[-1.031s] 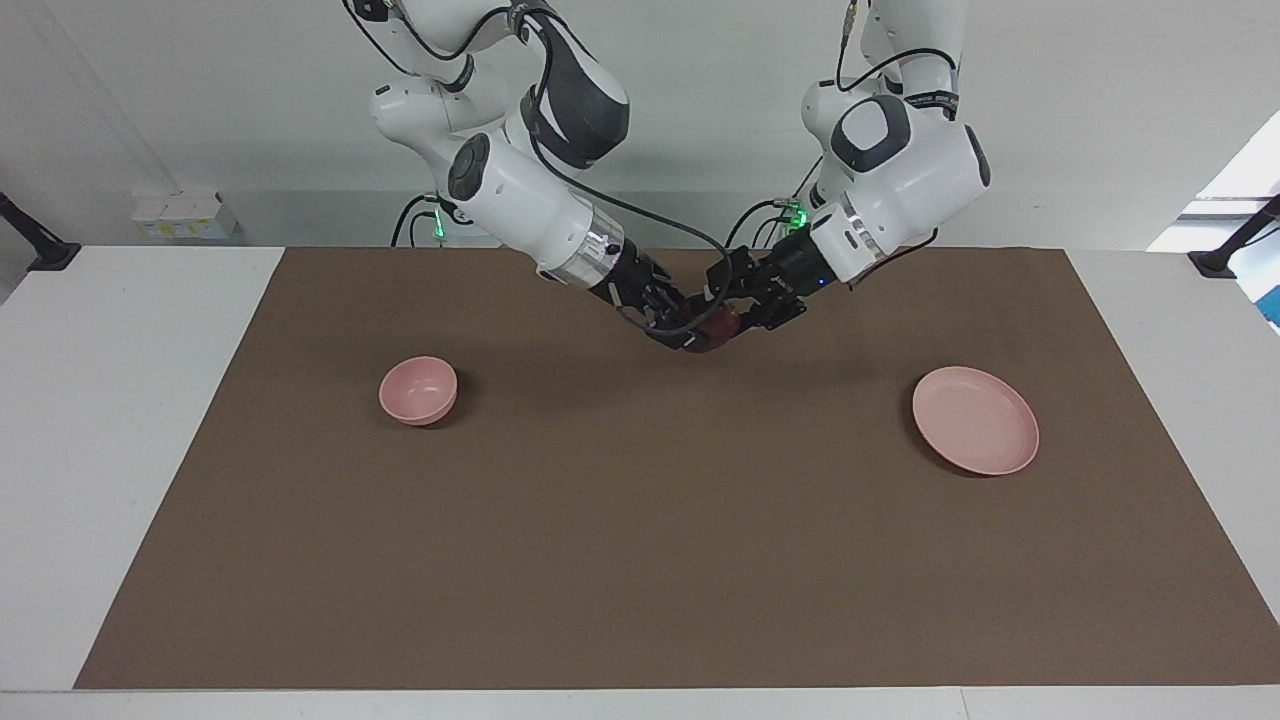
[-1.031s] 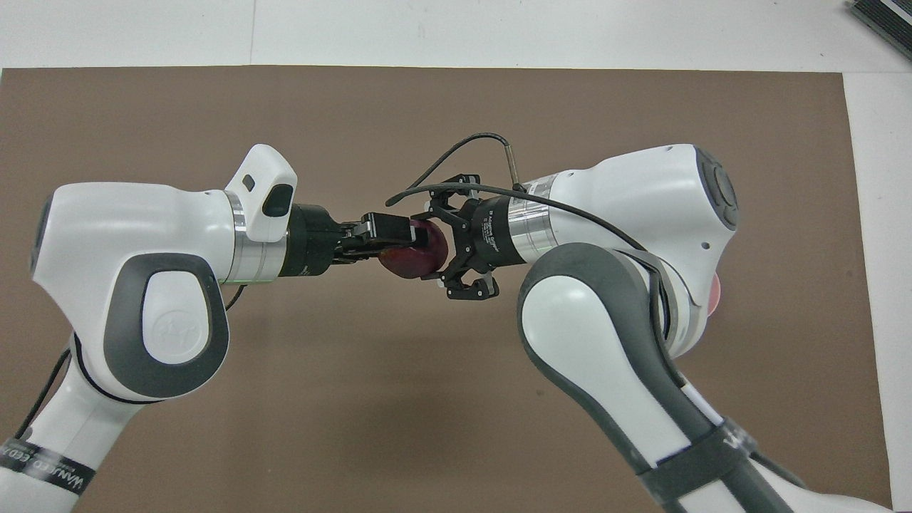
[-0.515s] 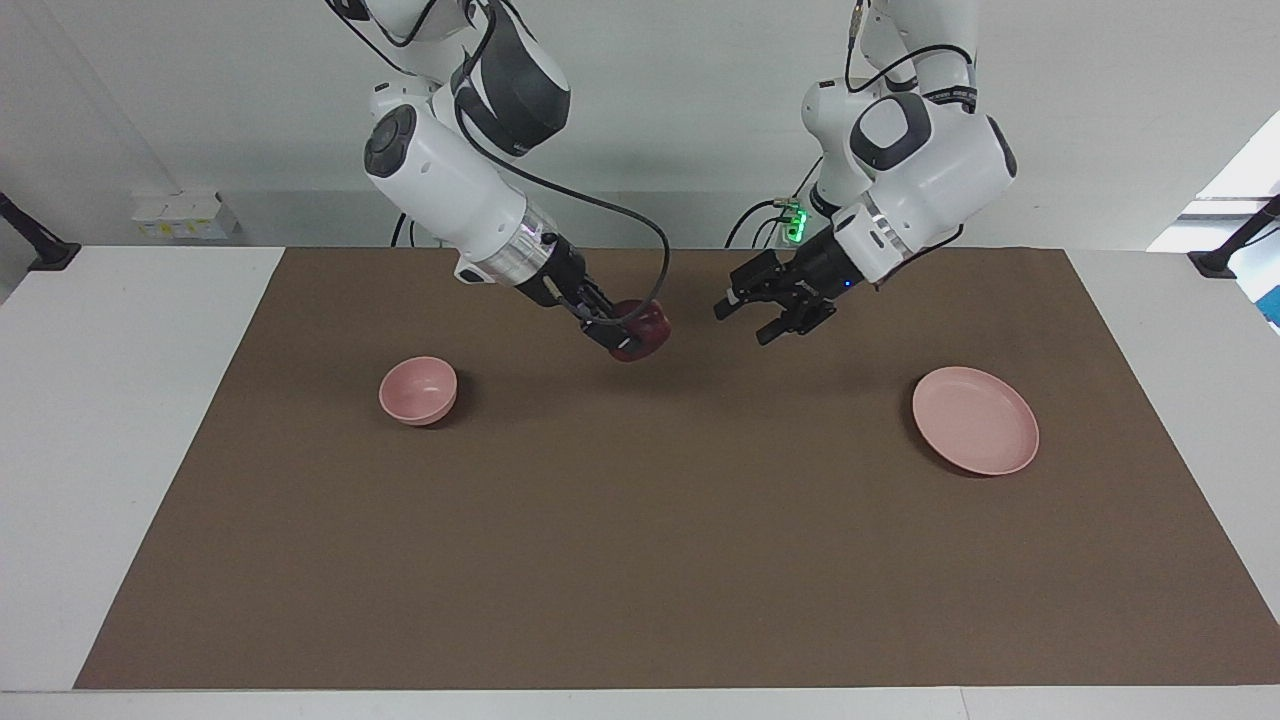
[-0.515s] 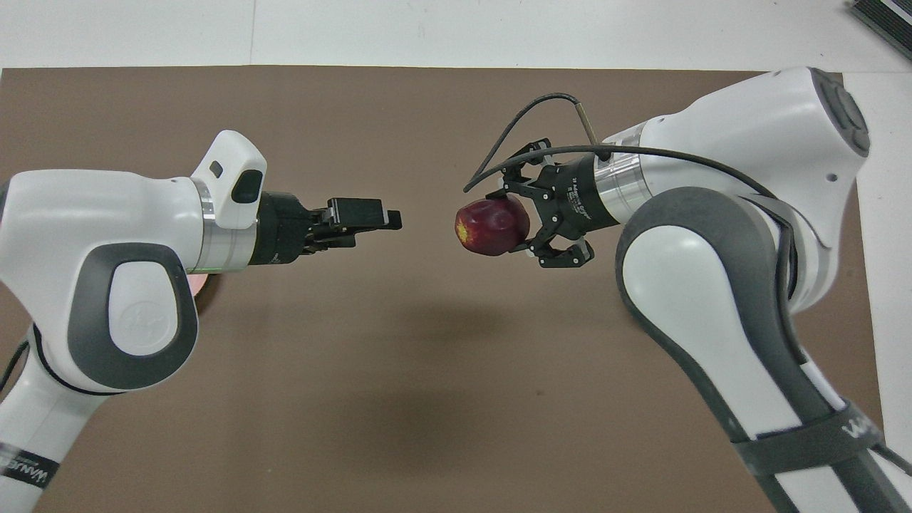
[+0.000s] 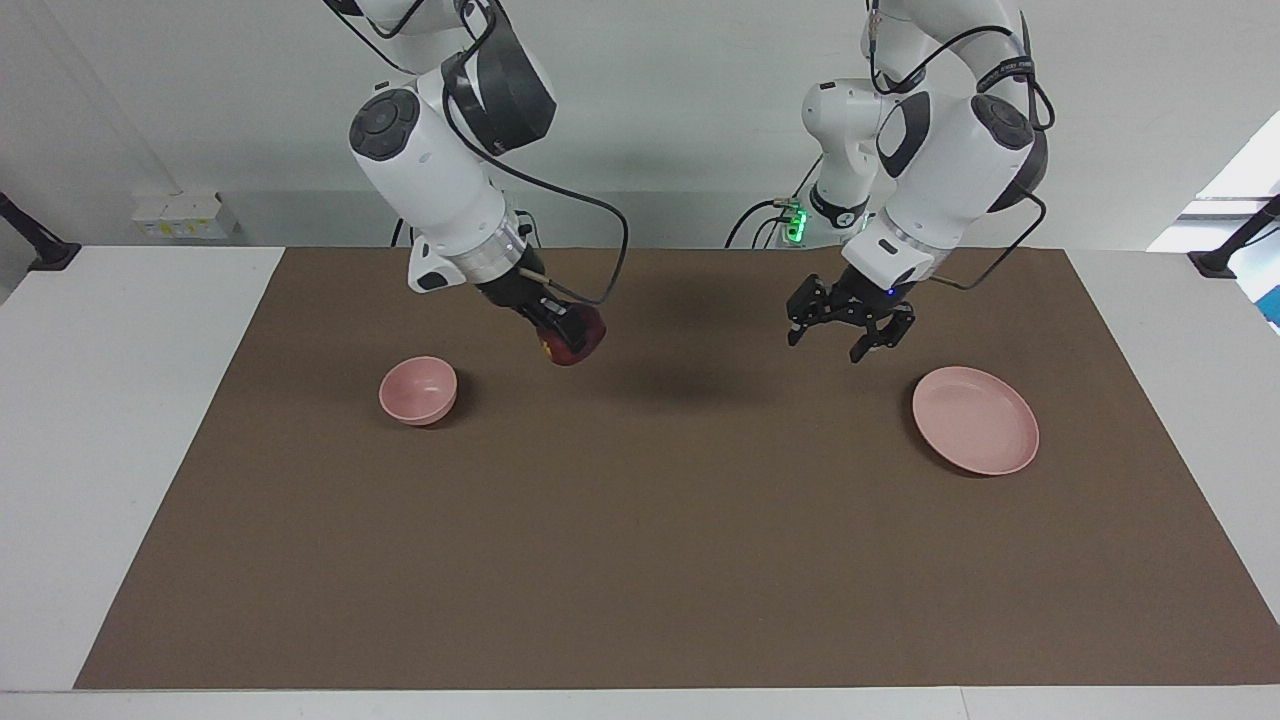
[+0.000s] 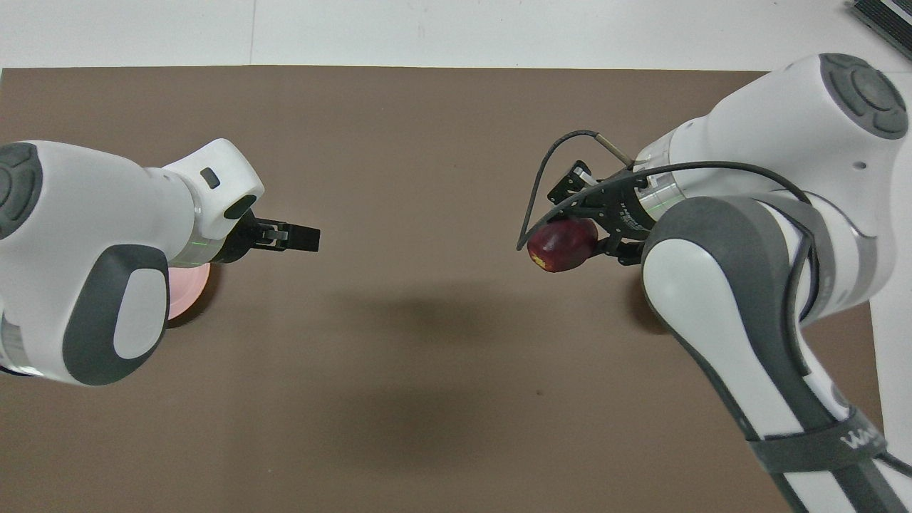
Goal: Move apple from plate to bowl
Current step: 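Carry the apple with the right gripper into the bowl while the left gripper withdraws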
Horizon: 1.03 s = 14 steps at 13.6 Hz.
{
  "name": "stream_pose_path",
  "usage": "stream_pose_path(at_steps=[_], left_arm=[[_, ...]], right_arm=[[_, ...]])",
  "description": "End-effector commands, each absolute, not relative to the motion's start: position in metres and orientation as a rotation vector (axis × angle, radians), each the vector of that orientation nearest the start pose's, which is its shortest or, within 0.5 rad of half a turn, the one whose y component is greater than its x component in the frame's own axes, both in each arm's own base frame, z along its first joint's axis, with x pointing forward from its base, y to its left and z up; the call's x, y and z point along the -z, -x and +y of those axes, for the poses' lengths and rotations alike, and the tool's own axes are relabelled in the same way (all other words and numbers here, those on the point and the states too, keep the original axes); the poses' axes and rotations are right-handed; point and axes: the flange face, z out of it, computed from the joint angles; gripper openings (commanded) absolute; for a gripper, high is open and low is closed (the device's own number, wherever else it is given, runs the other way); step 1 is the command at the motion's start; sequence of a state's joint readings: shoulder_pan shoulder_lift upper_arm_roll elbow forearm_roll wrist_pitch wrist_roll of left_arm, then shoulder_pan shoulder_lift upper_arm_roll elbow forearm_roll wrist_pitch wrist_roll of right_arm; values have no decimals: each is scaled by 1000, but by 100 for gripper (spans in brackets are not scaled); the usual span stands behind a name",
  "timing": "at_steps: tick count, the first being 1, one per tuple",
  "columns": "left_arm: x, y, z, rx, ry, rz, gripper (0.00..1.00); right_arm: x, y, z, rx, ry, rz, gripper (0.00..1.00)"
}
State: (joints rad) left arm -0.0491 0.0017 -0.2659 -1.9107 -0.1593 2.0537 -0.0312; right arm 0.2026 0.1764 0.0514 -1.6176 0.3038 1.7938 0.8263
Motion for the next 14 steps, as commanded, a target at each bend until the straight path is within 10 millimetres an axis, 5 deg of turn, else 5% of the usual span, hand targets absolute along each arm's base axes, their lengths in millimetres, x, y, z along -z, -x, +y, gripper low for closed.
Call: stream_pose_path(at_steps=[1, 7, 10, 14], left_arm=[[-522, -547, -175, 154, 3110, 445, 100], [-598, -560, -130, 149, 3090, 342, 100], [-637, -554, -113, 121, 3099, 299, 100], [-660, -547, -77, 46, 3103, 266, 100]], right_arm=[[-506, -580, 127, -201, 2847, 748, 0], [-440, -565, 28, -230, 2994, 477, 0], [-402, -551, 2, -211, 3017, 449, 0], [-356, -552, -20, -169, 3019, 446, 0]])
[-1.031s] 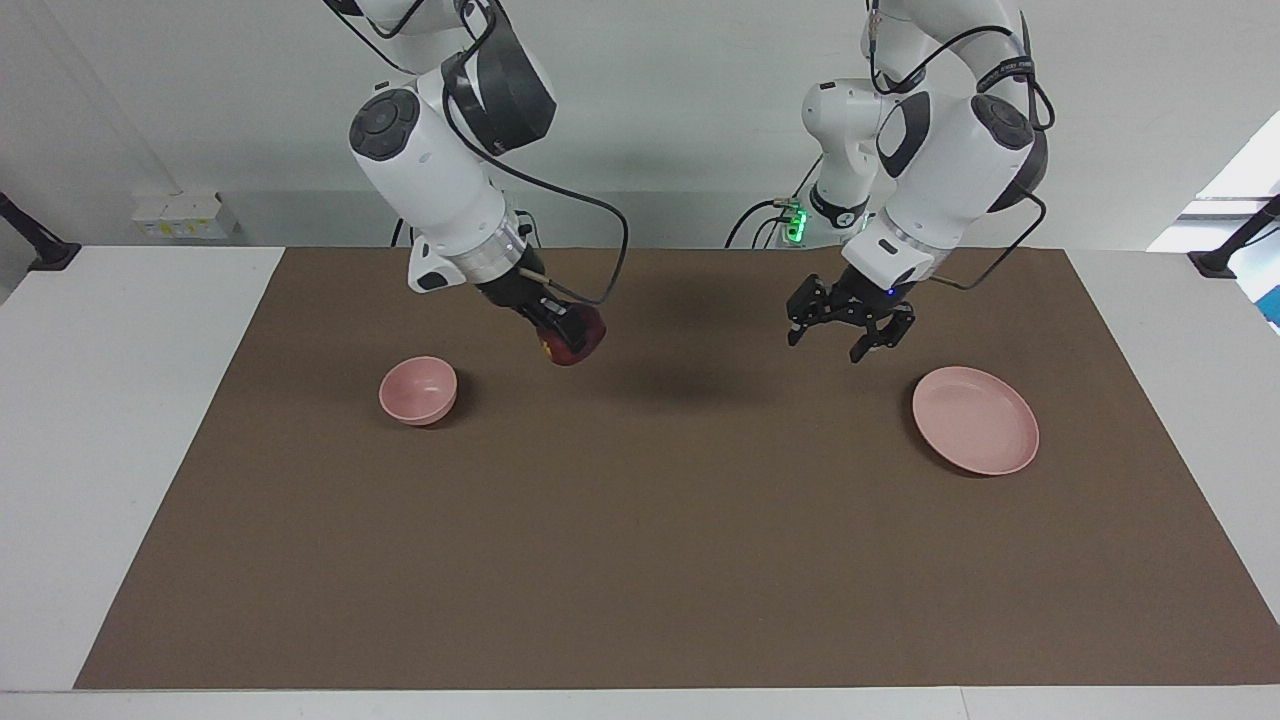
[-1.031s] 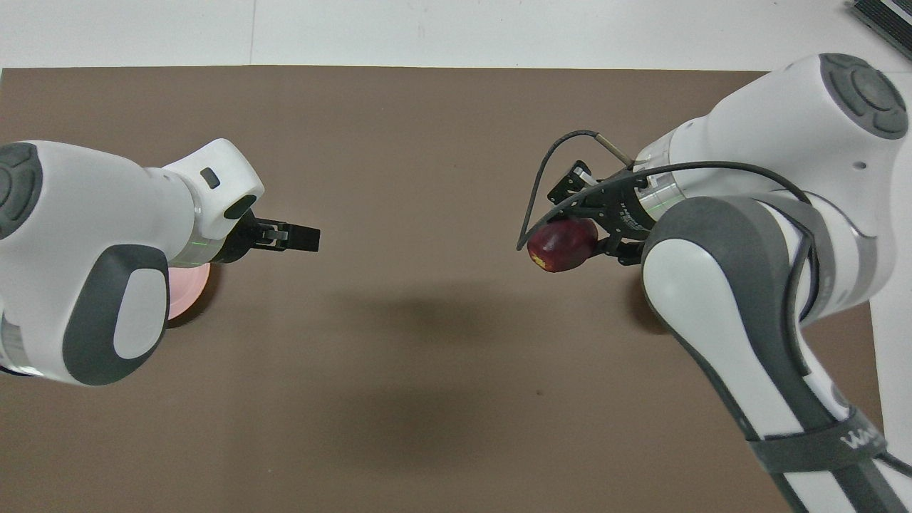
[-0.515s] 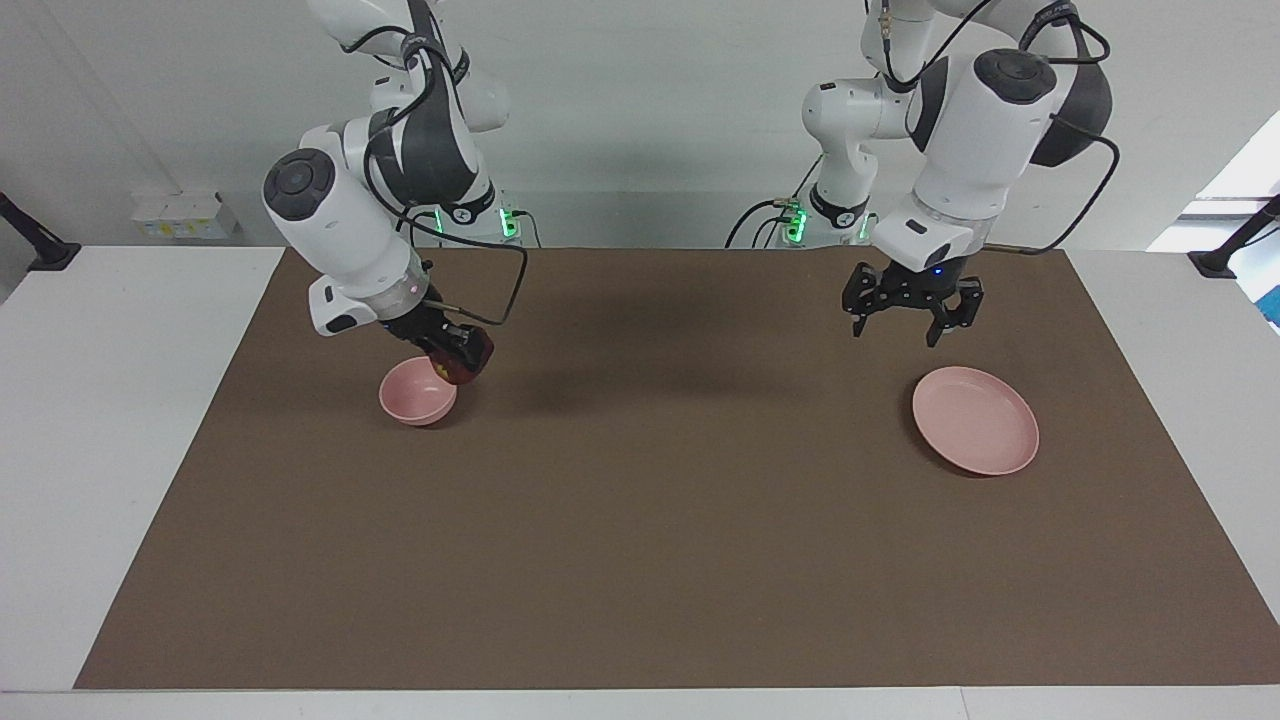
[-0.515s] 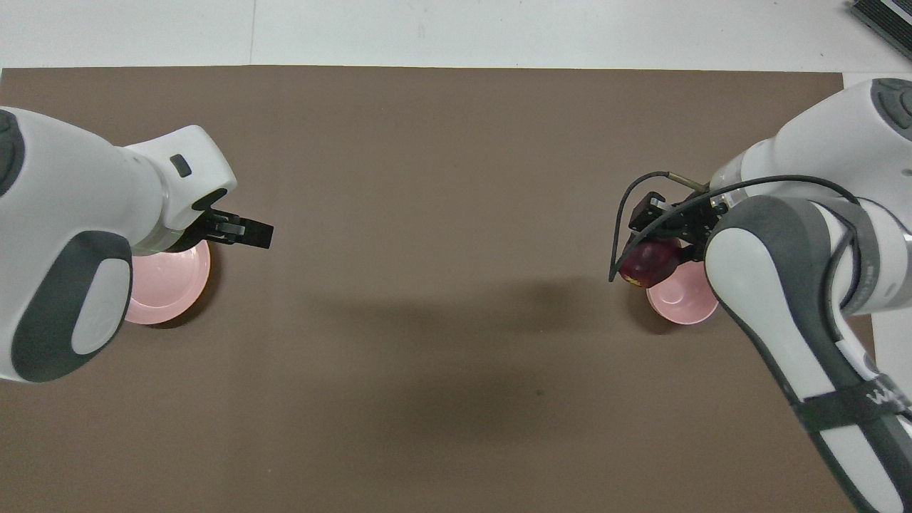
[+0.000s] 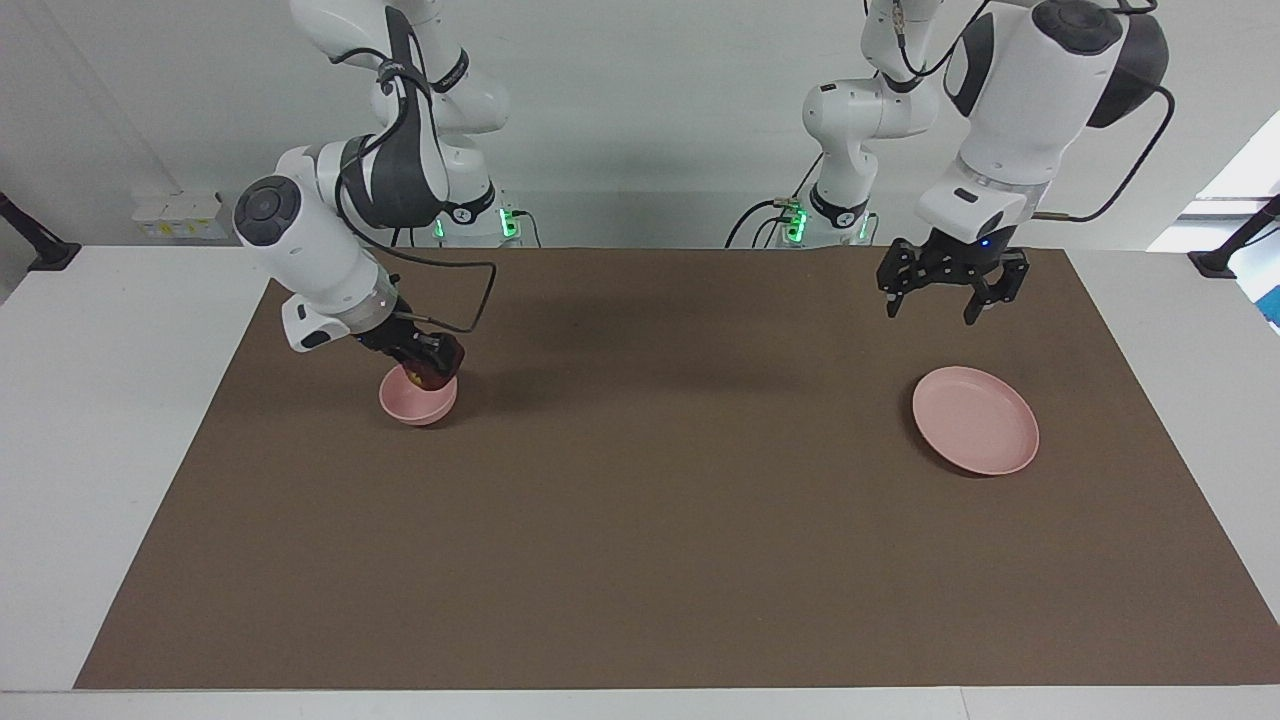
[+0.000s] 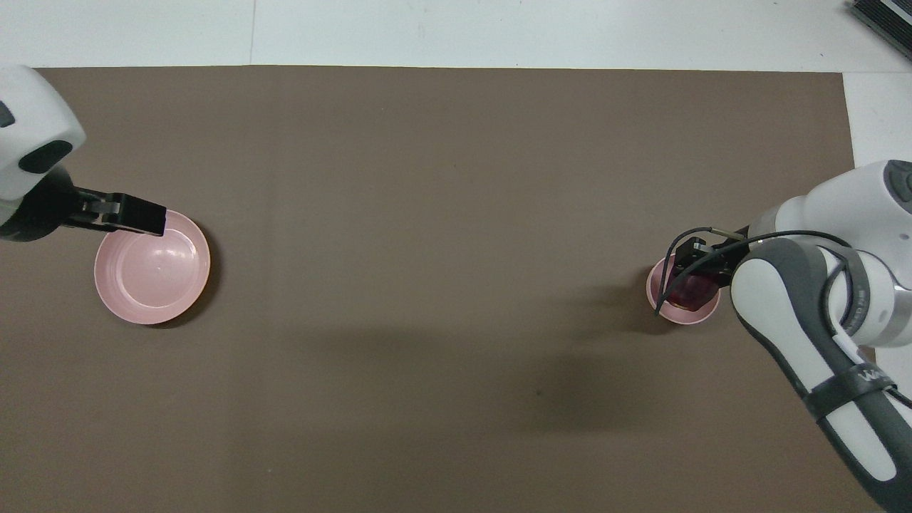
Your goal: Move apple from plate to bowl
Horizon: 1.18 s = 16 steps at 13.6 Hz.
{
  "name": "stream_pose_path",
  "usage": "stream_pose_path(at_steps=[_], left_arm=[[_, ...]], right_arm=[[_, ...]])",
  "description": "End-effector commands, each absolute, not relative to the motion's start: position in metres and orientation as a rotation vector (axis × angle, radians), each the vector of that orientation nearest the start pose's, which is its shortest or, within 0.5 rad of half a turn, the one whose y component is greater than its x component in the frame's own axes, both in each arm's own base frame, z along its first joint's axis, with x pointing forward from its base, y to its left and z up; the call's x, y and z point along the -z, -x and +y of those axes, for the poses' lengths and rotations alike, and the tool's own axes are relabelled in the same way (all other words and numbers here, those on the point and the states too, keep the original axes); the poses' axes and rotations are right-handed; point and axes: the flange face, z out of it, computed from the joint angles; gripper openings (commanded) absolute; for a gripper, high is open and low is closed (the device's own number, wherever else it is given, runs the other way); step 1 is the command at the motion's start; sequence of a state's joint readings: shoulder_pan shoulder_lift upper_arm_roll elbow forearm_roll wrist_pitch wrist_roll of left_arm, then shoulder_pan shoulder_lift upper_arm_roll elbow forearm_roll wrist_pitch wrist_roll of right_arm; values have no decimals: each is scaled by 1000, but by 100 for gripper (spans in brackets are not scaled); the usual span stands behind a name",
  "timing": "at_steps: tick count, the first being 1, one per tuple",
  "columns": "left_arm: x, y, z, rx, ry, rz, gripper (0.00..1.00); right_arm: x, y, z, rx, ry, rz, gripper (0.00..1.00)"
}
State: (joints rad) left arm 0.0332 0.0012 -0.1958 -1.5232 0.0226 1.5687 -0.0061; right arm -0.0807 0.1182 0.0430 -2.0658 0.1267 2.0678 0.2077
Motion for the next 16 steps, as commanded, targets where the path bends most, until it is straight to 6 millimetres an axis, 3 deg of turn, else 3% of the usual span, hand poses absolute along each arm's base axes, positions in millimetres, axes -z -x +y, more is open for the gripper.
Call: stream_pose_path(at_steps=[1, 2, 3, 6, 9, 13, 15, 16], left_arm=[[-666, -545, -77, 34, 3097, 299, 100], [-673, -545, -65, 35, 3101, 276, 100], [-672, -543, -58, 6, 3106, 262, 100], [-673, -541, -59, 0, 3115, 294, 100], [-677, -539, -54, 26, 3142, 275, 100], [-682, -534, -53, 34, 3145, 264, 100], [-682, -534, -50, 34, 3144, 254, 100], [-682, -534, -48, 34, 3144, 249, 100]], right_arm=[[-352, -554, -20, -162, 3019, 441, 15], [-353, -554, -20, -169, 3019, 442, 86], [-355, -556, -21, -169, 3018, 441, 100], [-384, -567, -13, -116, 3034, 404, 100], [-428, -586, -13, -63, 3125, 308, 100], [-484, -599, 11, -11, 3175, 169, 100], [-518, -599, 19, 6, 3173, 147, 100], [-545, -597, 20, 31, 3155, 110, 100]])
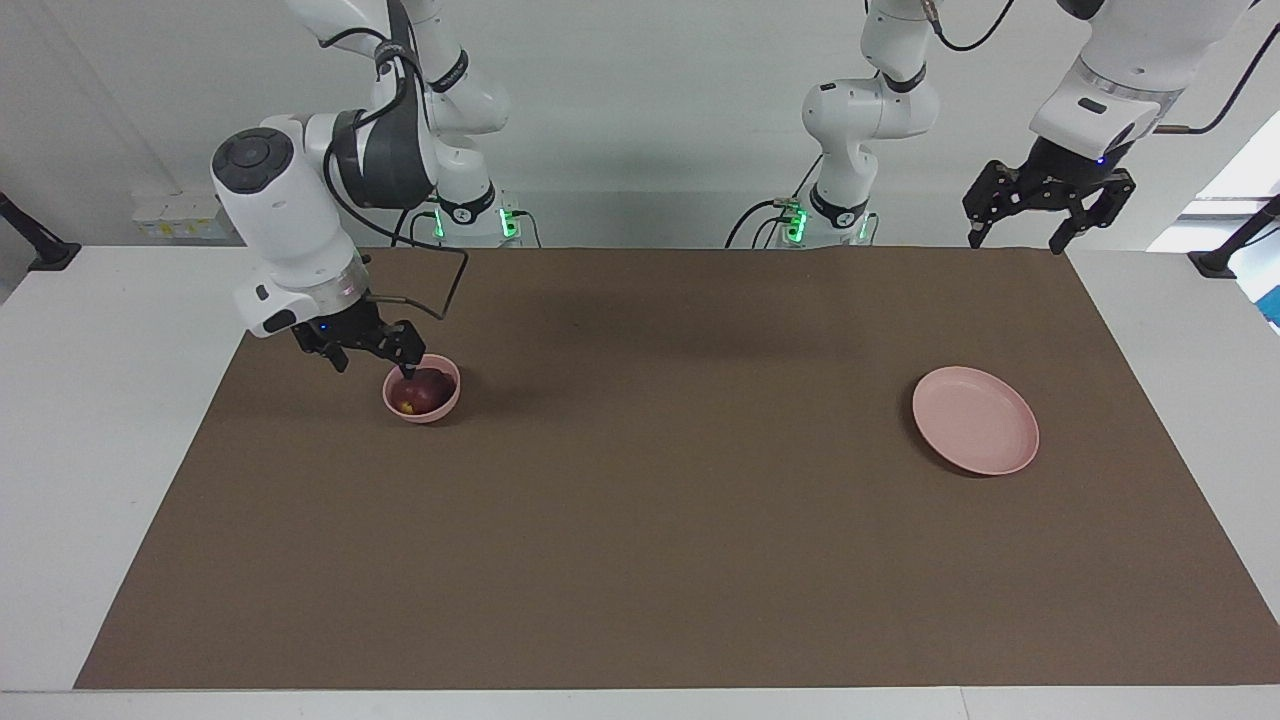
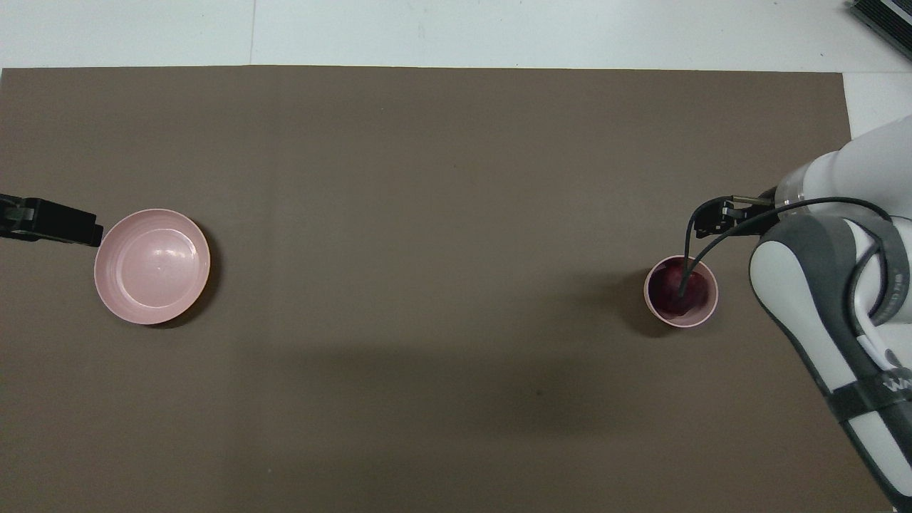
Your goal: Move apple from plate to bowl
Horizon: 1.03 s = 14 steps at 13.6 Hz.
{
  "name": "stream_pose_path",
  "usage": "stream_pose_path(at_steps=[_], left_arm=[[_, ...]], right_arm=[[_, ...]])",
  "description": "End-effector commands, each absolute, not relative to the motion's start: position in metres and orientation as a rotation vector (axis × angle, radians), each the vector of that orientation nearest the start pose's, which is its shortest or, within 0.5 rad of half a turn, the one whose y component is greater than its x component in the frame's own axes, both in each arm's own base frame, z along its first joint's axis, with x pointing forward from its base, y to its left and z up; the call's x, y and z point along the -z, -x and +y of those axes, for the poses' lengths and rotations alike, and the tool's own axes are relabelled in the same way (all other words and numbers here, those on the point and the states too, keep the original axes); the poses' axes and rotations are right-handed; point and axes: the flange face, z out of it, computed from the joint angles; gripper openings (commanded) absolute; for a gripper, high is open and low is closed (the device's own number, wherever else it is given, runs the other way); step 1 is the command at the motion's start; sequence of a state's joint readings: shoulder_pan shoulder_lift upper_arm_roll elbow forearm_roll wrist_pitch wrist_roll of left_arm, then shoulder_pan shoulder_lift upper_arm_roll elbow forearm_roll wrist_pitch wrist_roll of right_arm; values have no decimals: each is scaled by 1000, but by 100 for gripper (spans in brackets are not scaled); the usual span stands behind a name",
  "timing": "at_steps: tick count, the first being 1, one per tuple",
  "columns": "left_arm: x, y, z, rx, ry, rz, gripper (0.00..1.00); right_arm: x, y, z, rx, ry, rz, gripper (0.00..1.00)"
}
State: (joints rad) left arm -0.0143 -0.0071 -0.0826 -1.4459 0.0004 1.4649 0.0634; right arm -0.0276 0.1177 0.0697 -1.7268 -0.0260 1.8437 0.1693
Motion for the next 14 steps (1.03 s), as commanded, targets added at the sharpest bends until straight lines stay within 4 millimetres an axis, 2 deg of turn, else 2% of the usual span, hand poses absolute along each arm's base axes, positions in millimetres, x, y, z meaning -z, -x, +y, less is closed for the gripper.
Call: stream_pose_path(at_steps=[1, 5, 7, 9, 14], left_arm=[[-682, -534, -49, 34, 3144, 252, 100], [-682, -534, -48, 34, 3144, 249, 100], [-682, -534, -49, 34, 3144, 252, 100], [-682, -534, -48, 34, 3144, 249, 100], [-682, -534, -48, 34, 3144, 249, 100]], right_arm=[[-566, -591, 16, 40, 3153, 47, 100], [-620, -568, 15, -51, 3129, 28, 100], [-626, -561, 12, -92, 3111, 40, 100], [-644, -552, -1, -37, 3065, 69, 100], [-644, -547, -4, -36, 3076, 81, 100]])
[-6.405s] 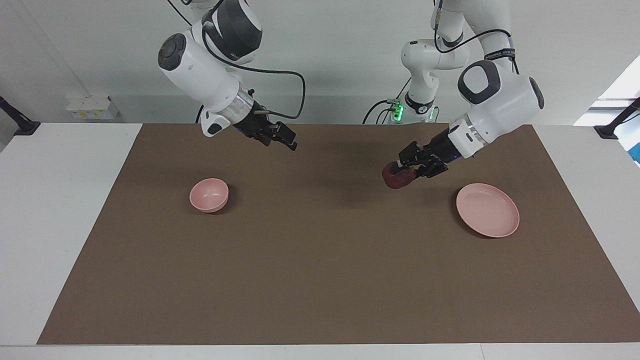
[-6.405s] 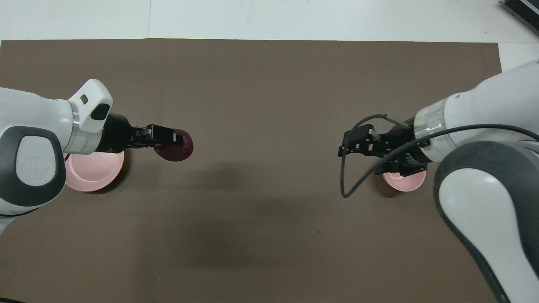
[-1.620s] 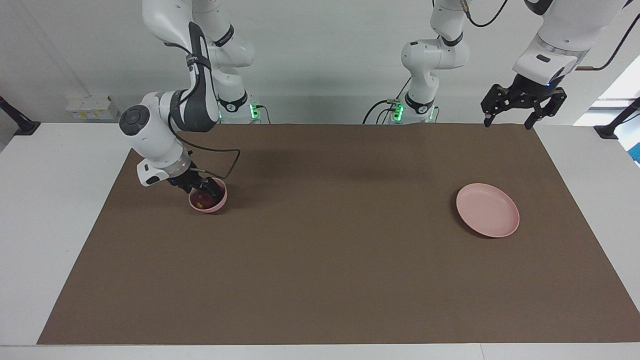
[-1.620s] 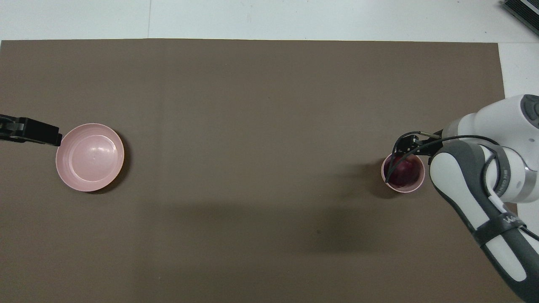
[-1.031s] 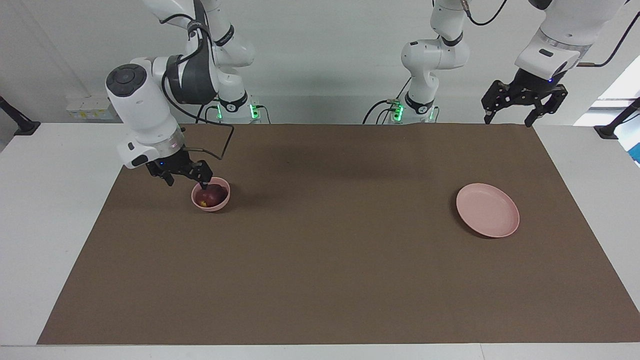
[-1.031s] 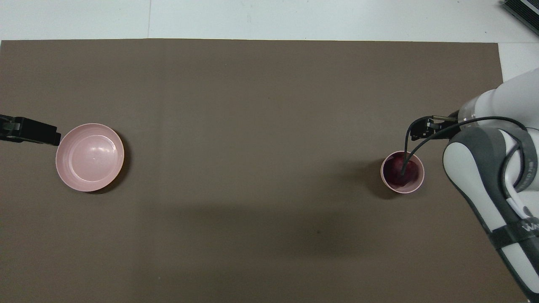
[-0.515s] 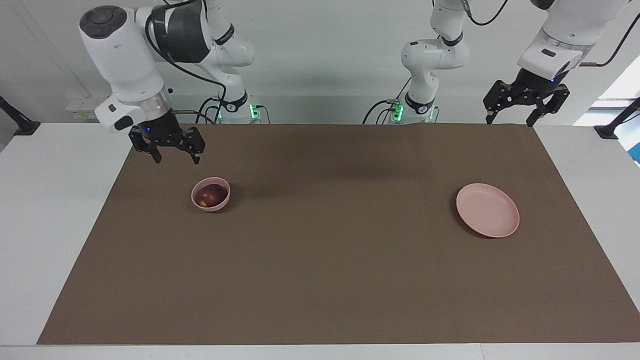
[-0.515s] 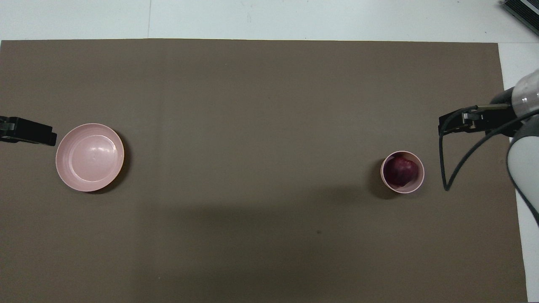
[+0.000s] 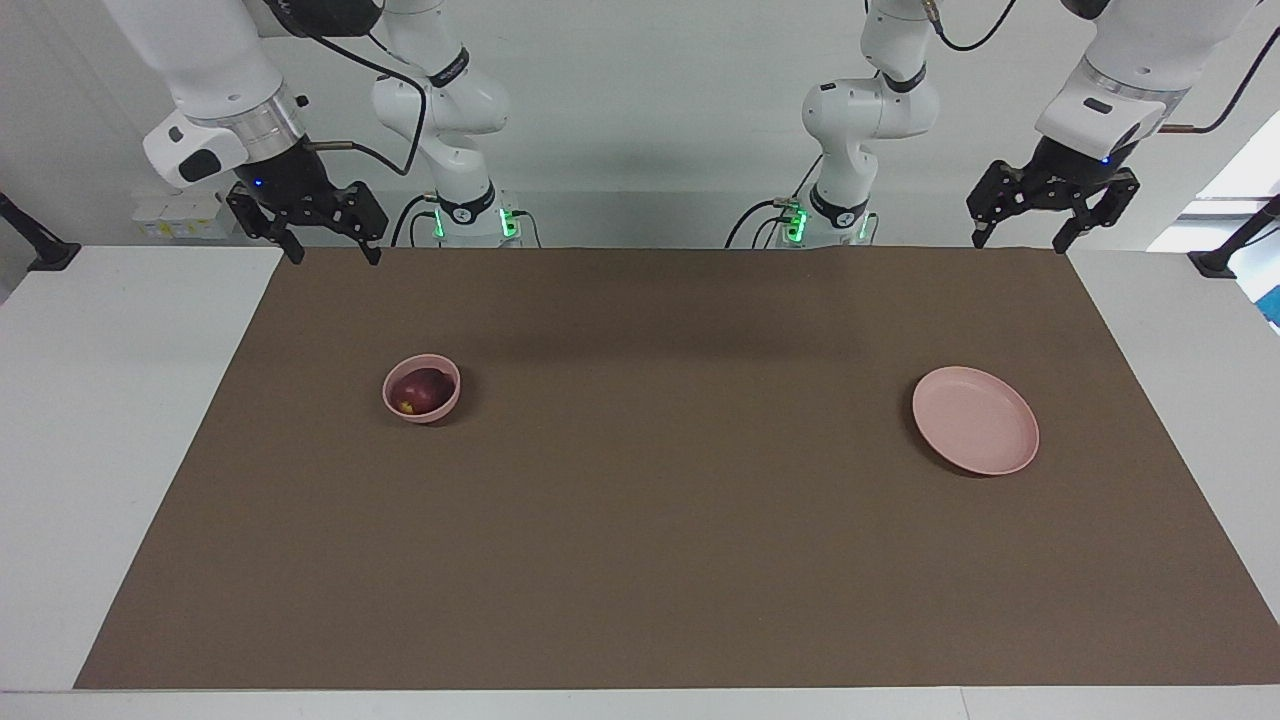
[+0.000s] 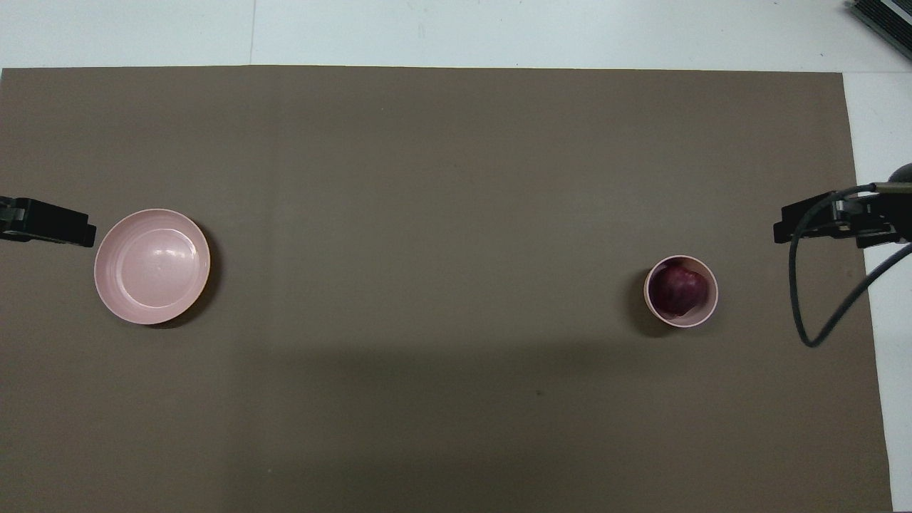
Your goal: Move apple from plate to bowl
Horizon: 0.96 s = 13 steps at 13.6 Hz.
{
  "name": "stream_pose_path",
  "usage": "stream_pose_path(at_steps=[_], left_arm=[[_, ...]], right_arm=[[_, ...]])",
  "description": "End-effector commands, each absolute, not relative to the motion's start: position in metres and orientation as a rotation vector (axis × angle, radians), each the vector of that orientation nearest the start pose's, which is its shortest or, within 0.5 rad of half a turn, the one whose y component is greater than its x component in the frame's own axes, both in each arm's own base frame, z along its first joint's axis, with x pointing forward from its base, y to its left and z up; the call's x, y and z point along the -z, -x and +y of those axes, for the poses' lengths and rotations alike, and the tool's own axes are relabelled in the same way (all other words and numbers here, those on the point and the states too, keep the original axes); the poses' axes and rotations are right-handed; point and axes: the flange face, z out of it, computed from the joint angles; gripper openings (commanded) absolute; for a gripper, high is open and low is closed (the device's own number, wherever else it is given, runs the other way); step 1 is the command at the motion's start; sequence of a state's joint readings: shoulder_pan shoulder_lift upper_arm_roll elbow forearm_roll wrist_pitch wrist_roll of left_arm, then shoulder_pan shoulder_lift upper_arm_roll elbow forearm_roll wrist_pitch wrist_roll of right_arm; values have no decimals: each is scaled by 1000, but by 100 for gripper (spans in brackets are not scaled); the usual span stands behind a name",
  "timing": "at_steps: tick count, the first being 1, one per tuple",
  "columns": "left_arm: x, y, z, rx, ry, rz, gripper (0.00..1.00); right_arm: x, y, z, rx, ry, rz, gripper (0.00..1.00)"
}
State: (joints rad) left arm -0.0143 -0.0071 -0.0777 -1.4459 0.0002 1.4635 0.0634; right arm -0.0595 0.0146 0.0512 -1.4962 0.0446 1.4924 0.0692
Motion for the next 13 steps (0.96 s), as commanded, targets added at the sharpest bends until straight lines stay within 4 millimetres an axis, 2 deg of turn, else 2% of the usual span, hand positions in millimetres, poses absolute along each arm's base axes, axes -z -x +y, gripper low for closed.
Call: stream_pose_path(at_steps=[1, 4, 13], left_arm=[[-682, -534, -48, 34, 3144, 249, 100], [-682, -534, -48, 34, 3144, 249, 100], [-681, -531, -51, 21, 3146, 245, 100]], right_arm=[[-644, -546, -5, -41, 3081, 81, 100], [-645, -546, -7, -38, 3135, 31, 100], [-645, -543, -4, -50, 3131, 11, 100]])
